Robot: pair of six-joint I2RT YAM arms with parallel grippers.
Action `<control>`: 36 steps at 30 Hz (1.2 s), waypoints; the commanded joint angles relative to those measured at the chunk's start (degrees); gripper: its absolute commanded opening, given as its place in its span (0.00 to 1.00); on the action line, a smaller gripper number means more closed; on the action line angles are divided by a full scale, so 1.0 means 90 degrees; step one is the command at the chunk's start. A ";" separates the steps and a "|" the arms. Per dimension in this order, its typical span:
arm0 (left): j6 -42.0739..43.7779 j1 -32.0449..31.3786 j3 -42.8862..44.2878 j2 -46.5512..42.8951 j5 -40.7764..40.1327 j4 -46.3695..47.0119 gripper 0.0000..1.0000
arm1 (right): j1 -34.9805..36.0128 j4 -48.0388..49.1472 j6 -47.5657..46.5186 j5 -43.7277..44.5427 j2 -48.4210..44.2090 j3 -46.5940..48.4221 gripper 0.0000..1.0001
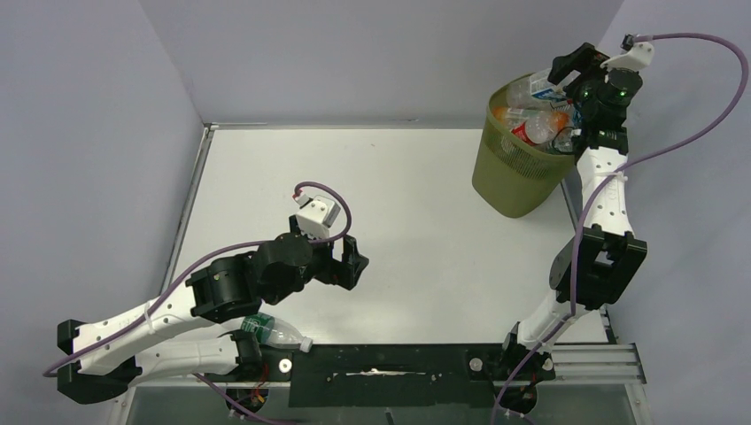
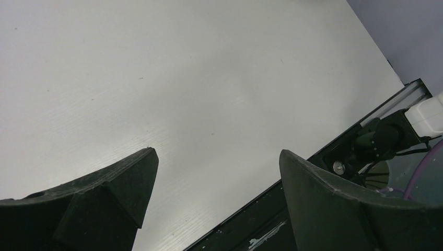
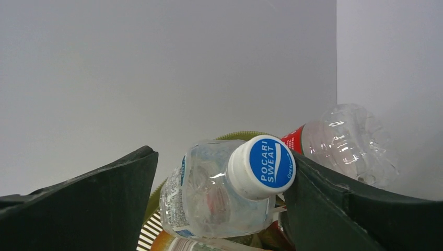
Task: Put the plastic bottles in the bin
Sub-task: Place the plastic bottle in the trash bin.
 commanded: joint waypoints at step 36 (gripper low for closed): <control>-0.1652 0.1175 0.0933 0.0824 0.0037 -0.1619 0.88 | -0.0245 -0.2803 0.0351 -0.3095 -0.4486 -0.1897 0.99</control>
